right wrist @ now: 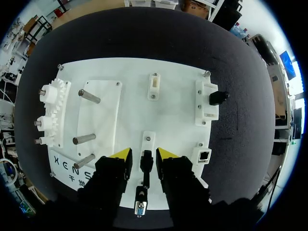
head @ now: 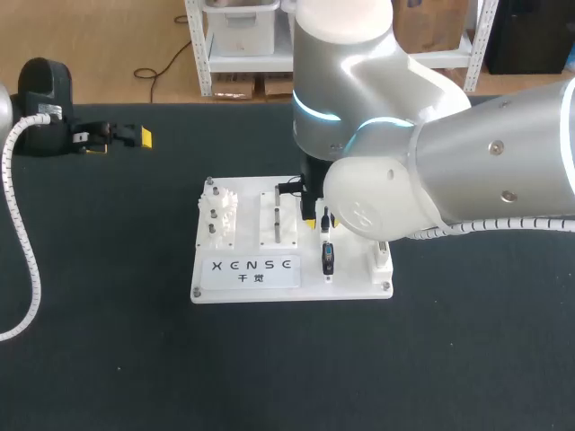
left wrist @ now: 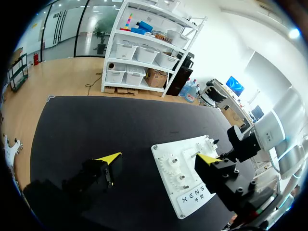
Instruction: Insert the USB connector, Ethernet cable, and multi-pin plug into their matching sockets one by one.
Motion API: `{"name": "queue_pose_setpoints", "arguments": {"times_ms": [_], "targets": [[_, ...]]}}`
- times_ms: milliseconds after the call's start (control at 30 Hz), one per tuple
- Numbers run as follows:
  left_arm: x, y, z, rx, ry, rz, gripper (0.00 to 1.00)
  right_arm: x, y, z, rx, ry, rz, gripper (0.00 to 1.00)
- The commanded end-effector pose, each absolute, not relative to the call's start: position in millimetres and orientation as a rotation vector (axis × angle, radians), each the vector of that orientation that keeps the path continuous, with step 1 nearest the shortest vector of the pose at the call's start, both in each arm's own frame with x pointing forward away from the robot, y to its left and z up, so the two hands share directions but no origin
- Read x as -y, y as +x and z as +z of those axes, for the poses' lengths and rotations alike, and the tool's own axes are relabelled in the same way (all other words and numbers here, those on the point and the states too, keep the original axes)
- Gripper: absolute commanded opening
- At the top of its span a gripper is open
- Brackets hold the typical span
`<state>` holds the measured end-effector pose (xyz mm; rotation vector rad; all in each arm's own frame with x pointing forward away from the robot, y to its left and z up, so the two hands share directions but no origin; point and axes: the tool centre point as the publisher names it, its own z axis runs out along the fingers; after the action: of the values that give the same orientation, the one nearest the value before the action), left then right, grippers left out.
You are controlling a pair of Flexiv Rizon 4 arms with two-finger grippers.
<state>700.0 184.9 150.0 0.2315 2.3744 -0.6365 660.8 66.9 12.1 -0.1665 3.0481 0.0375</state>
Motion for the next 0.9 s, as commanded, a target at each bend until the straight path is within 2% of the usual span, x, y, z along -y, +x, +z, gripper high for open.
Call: {"name": "queue_pose_setpoints", "arguments": {"times_ms": [33, 133, 300, 900], "targets": [[-184.9, 700.0, 150.0, -2.374, 0.232, -0.636, 1.0, -65.3, 660.1, 12.6, -3.042, -0.166, 0.048, 0.24], [-184.9, 700.0, 150.0, -2.374, 0.232, -0.636, 1.0, -65.4, 660.1, 12.8, -3.041, -0.166, 0.05, 0.17], [-184.9, 700.0, 150.0, -2.374, 0.232, -0.636, 1.0, -64.6, 659.9, 14.2, -3.038, -0.162, 0.055, 0.0], [-184.9, 700.0, 150.0, -2.374, 0.232, -0.636, 1.0, -57.5, 660.6, 45.4, -2.969, -0.179, 0.074, 0.0]]}}
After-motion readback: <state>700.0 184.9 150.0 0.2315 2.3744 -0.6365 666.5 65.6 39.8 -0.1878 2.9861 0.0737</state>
